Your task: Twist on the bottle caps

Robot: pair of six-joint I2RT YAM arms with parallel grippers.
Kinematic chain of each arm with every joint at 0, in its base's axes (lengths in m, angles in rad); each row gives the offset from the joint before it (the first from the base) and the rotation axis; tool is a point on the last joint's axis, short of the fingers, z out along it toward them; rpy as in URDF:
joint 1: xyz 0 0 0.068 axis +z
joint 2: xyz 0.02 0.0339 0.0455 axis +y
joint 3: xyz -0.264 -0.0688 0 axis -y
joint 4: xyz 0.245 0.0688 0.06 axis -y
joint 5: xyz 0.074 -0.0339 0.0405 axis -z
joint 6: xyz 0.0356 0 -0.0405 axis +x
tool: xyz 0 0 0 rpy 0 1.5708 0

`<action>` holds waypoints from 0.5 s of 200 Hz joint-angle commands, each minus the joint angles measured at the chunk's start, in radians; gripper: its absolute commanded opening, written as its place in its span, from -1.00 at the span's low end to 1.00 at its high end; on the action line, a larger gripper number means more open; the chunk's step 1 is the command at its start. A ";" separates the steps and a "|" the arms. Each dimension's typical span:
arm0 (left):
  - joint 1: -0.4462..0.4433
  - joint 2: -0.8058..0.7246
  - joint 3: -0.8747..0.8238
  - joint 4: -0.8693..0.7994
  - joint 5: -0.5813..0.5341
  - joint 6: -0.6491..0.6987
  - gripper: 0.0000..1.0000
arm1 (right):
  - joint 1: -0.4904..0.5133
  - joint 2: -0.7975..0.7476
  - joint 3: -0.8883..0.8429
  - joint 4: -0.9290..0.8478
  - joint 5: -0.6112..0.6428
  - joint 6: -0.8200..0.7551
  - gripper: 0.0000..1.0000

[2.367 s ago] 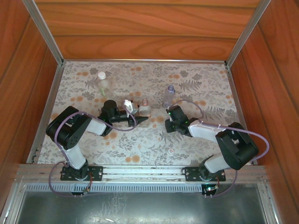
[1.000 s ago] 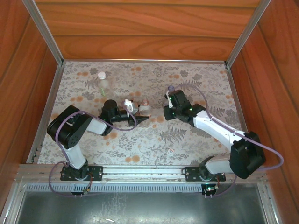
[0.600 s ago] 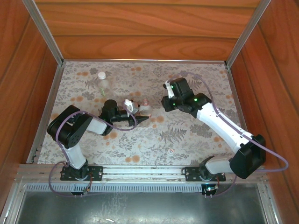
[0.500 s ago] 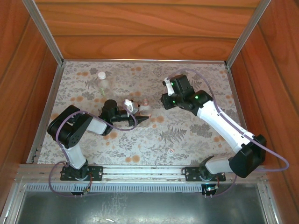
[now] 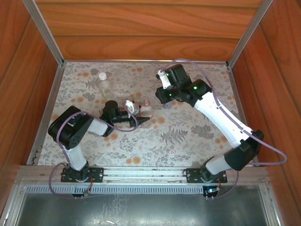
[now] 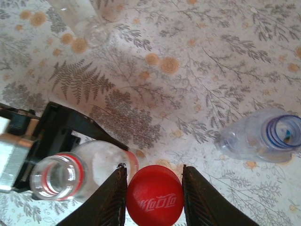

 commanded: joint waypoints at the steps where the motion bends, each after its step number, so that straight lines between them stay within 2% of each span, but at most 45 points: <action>1: -0.006 0.044 -0.008 -0.094 0.005 0.026 0.18 | 0.022 0.030 0.062 -0.058 -0.018 -0.030 -0.29; 100: -0.006 0.047 -0.007 -0.093 0.005 0.029 0.18 | 0.102 0.127 0.219 -0.141 -0.034 -0.052 -0.29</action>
